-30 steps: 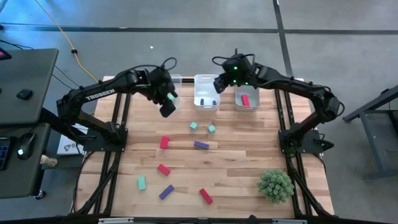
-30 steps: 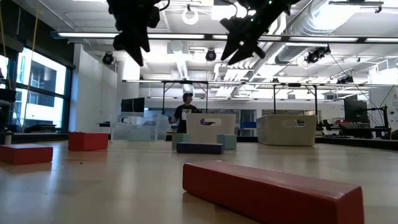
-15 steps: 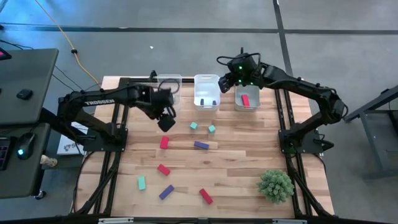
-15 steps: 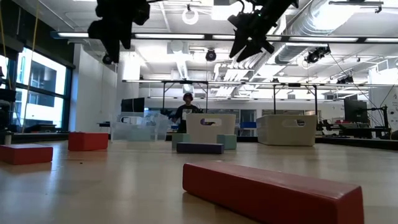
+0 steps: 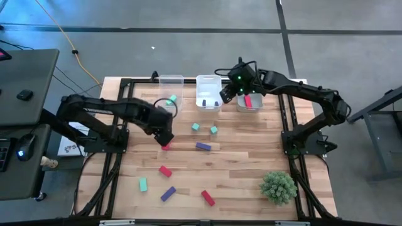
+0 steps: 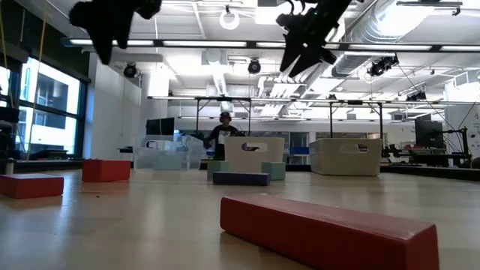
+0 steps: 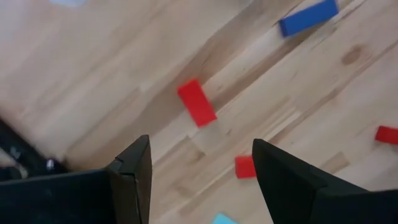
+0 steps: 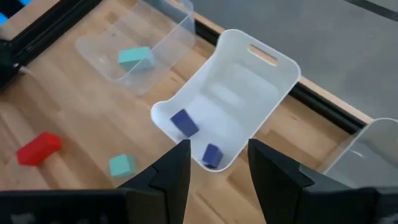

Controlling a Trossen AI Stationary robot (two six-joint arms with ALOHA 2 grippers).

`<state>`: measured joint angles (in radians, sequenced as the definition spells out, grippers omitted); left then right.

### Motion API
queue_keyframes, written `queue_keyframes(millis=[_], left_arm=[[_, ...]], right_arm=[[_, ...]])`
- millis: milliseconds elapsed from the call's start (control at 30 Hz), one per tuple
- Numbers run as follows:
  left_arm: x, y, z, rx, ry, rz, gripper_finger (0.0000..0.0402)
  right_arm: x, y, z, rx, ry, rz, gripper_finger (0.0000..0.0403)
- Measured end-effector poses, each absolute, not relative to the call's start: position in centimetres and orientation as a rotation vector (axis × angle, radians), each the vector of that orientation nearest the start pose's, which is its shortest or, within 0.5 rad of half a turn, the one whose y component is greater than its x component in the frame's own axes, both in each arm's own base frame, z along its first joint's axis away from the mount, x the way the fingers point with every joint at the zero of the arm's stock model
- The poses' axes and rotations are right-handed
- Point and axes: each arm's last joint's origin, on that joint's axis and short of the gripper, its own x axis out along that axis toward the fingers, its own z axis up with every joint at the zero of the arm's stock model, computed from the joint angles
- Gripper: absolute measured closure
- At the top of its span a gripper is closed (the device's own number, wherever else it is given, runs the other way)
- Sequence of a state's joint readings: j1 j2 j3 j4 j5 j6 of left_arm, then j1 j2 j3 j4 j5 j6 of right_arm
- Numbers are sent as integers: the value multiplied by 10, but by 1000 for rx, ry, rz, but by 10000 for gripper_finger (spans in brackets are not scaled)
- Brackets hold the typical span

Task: Sort & place blocks by color
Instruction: Put the light blue block into the transparent bin

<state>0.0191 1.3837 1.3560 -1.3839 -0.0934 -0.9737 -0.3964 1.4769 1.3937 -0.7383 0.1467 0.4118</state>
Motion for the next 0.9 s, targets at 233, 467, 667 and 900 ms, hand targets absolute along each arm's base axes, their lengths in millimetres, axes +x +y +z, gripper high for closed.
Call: queue_keyframes(millis=[233,467,667,900], left_arm=[[230,-24,320,-837,1210,840,206],[224,-59,321,-958,1105,952,208],[217,-84,319,-1048,1048,1011,208],[215,-116,304,-1089,1041,1130,209]], right_arm=[[290,-111,335,455,722,-631,254],[290,-107,334,435,753,-587,254],[289,-106,333,378,793,-536,254],[289,-106,333,359,794,-527,254]])
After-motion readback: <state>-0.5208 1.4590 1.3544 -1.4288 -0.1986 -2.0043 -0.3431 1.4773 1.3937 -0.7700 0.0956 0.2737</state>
